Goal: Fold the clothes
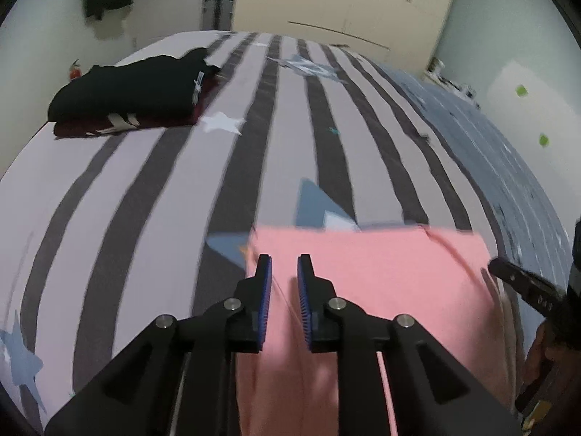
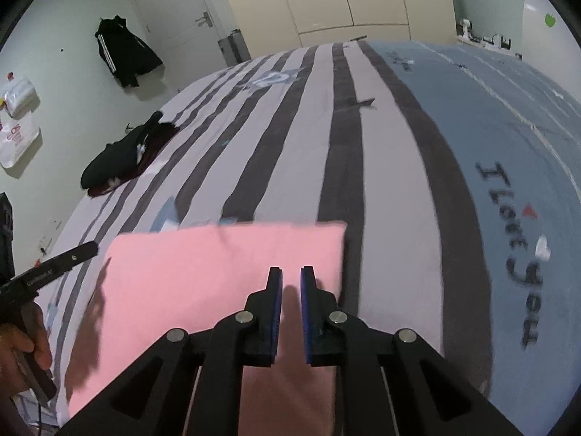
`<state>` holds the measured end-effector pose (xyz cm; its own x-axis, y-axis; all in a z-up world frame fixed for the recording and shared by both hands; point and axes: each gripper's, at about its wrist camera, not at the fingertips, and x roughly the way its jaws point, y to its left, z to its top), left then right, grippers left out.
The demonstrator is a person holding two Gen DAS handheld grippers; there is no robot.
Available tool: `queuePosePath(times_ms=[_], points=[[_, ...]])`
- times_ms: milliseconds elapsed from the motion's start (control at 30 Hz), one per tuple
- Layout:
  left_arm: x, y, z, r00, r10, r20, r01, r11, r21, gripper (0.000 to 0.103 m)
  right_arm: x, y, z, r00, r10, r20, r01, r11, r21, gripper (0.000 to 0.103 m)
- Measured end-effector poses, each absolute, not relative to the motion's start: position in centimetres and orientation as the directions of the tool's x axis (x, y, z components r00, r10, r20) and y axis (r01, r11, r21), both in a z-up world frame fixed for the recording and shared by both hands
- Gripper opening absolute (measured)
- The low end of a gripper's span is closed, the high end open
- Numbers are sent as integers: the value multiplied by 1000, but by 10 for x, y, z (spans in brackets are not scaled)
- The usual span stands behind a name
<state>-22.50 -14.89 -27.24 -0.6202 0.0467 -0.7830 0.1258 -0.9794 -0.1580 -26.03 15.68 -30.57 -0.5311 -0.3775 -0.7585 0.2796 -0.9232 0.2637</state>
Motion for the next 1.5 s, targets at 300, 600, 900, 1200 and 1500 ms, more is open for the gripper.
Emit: queuePosePath(times_ms=[300,600,900,1200,1500], points=[[-198,-158,-293,-600,-35,-800,169,-982,-83,29,-243,155,-329,-542,-323,-776,276,-940,199,11],[-129,-183,-254,-630,19,-776,200,-962,-185,35,-197,189,-291,-564,-293,-772,200,-956,217,29],[-62,-146,-274,-584,100,-805,113,-973,-203,41,-106,176,-290,-493,-316,-811,253,-943,214,40],[-36,-146,-297,-548,41,-835,210,-960,-185,45,-75,196,-318,-407,-298,-863,253,-945,207,41],[-79,-168,-261,-604,2,-797,250,-949,-192,55,-131,210,-290,-482,-300,-823,192,-953,235,42]])
